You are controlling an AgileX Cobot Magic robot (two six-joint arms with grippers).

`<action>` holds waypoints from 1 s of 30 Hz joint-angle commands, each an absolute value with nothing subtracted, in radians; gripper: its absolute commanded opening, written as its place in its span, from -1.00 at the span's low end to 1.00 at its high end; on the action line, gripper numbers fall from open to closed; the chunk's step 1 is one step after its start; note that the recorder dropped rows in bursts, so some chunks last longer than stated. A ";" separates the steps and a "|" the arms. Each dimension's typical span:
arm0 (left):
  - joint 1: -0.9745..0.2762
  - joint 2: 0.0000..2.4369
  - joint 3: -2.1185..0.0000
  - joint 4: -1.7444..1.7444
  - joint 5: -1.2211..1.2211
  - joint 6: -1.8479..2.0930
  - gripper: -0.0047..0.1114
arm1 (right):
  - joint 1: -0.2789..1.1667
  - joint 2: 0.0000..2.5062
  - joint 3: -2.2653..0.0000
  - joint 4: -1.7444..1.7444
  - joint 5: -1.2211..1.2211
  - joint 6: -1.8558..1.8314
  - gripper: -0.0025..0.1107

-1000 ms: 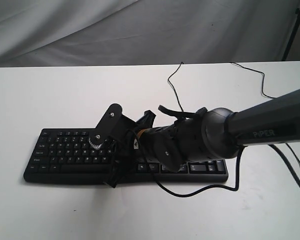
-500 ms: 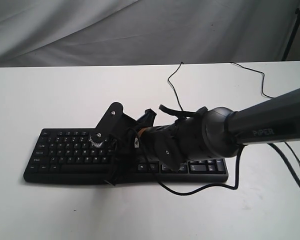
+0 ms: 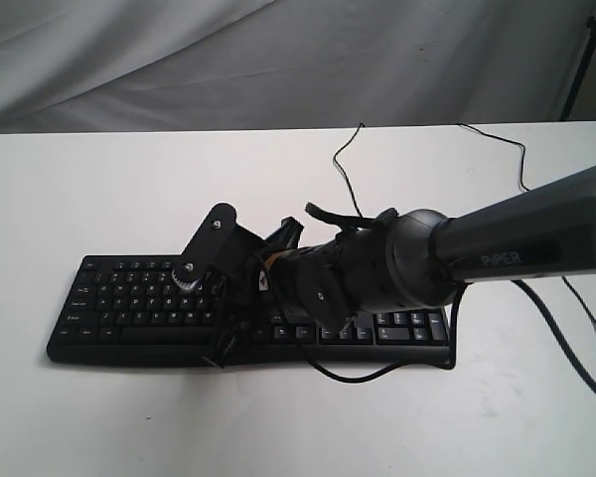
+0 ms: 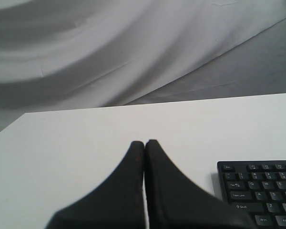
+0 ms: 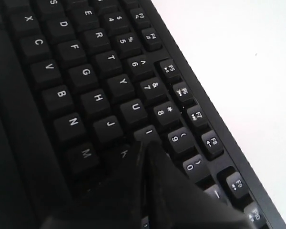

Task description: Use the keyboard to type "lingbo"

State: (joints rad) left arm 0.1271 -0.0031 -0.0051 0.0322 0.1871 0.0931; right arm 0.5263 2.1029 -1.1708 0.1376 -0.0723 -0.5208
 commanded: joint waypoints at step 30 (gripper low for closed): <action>0.123 0.000 0.000 0.032 0.183 0.090 -0.91 | 0.510 2.119 -1.177 0.114 0.013 -0.516 -0.96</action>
State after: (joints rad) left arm 0.1271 -0.0031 -0.0051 0.0322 0.1871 0.0931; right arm 0.5164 2.1117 -1.1754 0.1232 -0.0214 -0.5208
